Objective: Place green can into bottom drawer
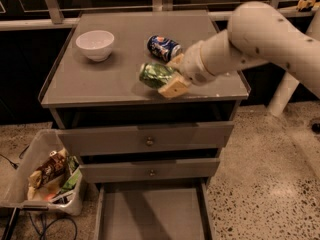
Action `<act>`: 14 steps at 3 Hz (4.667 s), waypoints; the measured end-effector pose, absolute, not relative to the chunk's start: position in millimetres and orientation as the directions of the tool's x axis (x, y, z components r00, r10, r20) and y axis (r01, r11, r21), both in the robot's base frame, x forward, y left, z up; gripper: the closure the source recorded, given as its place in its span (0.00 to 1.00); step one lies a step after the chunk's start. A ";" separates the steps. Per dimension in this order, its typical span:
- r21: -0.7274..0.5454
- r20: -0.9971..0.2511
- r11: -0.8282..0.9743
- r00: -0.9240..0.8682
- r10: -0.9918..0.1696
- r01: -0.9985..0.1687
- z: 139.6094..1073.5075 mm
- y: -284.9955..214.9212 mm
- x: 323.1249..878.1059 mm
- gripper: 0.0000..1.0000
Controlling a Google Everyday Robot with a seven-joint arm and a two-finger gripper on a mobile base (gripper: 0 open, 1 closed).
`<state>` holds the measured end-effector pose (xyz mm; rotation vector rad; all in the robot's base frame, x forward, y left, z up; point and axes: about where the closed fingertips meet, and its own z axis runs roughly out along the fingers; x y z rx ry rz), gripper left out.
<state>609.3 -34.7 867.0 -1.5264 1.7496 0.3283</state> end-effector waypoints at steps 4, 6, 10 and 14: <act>-0.137 -0.793 0.447 -0.172 -0.584 -0.884 752.5 -68.5 485.5 1.00; -0.129 -0.797 0.442 -0.172 -0.579 -0.888 745.4 -63.6 485.9 1.00; 0.020 -0.792 0.412 -0.266 -0.549 -0.911 541.9 -17.9 448.2 1.00; 0.005 -0.791 0.439 -0.272 -0.548 -0.899 450.6 -123.6 486.5 1.00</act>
Offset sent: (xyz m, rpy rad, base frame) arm -0.1528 -0.0862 -0.0498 0.0530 -0.0095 -0.2035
